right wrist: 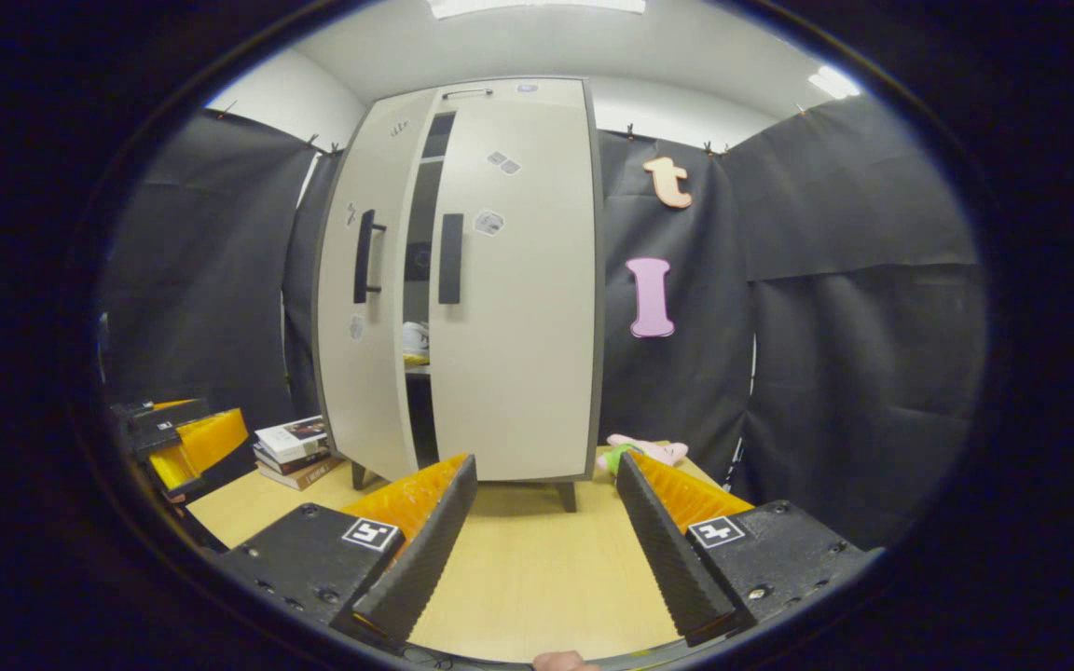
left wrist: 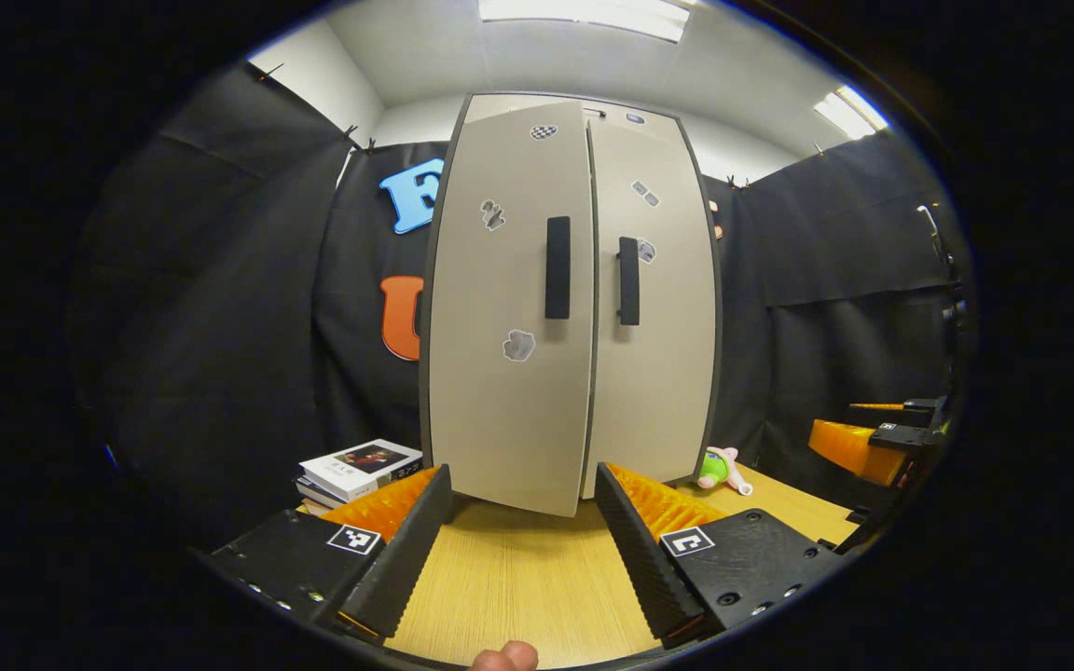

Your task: Grab one shoe with the right hand and put it into the shoe cabinet, grab the other shoe with the left hand and put it into the shoe cabinet; then close the right door with the right hand and the left door with the left hand.

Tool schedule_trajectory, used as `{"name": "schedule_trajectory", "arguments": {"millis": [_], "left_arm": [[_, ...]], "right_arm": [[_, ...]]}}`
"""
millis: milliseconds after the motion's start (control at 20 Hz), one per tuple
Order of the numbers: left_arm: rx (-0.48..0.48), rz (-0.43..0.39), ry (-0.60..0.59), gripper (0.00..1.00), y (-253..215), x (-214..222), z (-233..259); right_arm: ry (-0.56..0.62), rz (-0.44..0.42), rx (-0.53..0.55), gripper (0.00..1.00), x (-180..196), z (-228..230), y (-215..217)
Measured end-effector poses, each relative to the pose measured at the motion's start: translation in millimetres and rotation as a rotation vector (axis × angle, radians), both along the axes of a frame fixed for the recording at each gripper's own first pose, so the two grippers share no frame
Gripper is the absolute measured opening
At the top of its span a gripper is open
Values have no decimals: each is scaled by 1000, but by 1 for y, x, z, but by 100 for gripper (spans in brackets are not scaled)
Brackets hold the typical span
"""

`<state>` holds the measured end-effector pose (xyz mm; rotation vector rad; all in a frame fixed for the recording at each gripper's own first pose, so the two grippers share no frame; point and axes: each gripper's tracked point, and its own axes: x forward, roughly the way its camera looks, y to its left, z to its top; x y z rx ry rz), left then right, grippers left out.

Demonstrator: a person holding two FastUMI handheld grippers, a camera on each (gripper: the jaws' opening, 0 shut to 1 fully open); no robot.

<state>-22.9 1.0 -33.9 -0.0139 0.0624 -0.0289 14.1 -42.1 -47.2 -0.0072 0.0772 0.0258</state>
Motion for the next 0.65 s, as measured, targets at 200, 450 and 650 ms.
{"name": "schedule_trajectory", "arguments": {"millis": [200, 450, 650], "left_arm": [[-2, -10, -8, 93, -1, -1, 3], [-2, -10, -14, 93, 1, 0, 5], [2, -11, -16, 93, 0, 2, 5]], "right_arm": [[-18, 13, 12, 98, -4, 8, 9], [-23, 1, 9, 98, -6, 12, 8], [-8, -4, 9, 98, -6, 9, 8]]}}
